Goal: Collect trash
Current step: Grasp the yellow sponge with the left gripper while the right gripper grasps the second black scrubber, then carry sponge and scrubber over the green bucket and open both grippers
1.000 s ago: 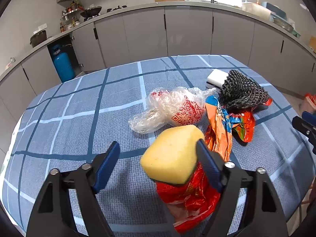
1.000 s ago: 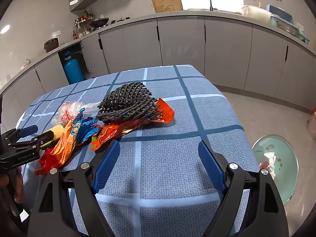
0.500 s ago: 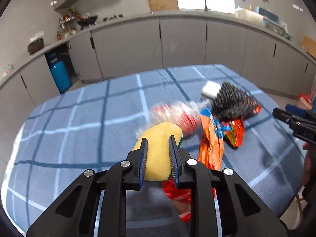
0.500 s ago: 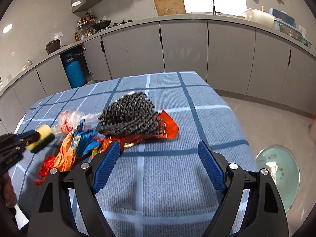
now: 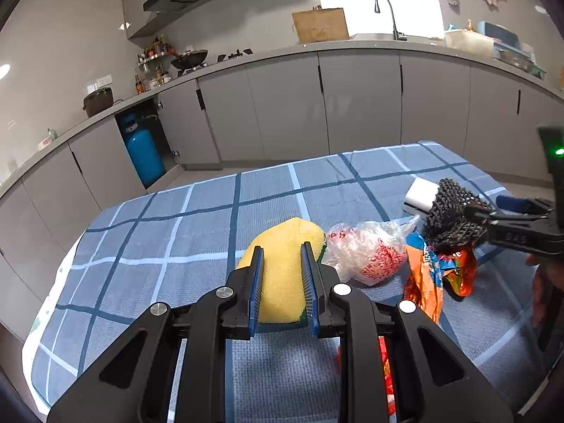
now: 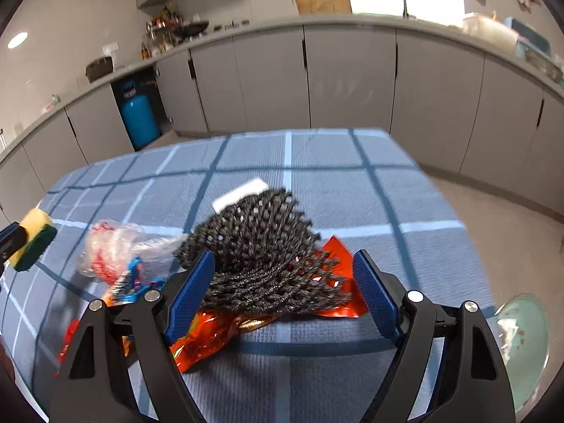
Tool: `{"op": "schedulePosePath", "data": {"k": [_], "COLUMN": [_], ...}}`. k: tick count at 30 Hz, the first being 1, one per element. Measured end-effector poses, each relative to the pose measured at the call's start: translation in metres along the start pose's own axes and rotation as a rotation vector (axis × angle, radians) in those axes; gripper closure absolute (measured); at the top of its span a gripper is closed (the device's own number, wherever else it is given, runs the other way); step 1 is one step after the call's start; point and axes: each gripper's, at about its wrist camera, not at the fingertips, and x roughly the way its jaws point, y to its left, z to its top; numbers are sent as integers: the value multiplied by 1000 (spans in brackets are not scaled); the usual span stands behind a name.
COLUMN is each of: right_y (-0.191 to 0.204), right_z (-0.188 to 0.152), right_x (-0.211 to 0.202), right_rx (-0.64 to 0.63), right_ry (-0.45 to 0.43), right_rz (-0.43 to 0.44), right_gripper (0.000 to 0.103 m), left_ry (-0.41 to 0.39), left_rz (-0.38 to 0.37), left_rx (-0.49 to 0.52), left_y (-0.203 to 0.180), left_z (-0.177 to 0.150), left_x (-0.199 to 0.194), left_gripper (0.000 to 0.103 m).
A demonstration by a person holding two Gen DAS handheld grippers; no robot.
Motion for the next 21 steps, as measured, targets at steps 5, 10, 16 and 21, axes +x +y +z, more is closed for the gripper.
{"op": "schedulePosePath", "data": {"k": [5,10,16,21], "right_y": [6,3,-15,-57], "right_z": [-1,4,10,-5], "right_x": [0,-33,-79,-116], "right_rx": [-29,-29,-5,41], "right_ry": [24,-79,-173,-206], "right_rz": [41,43,18,-66], "right_gripper": [87,89,89,89], "left_ry": [4,-27,-87,-111], "left_rz": [1,-3,-49,-148], "left_rx": [6,12,37,74], "left_y": [-5,-10,-34,-78], "left_z": [-1,8,30,42], "left_x": [1,-8,-27,-37], "left_gripper": [81,81,81,81]}}
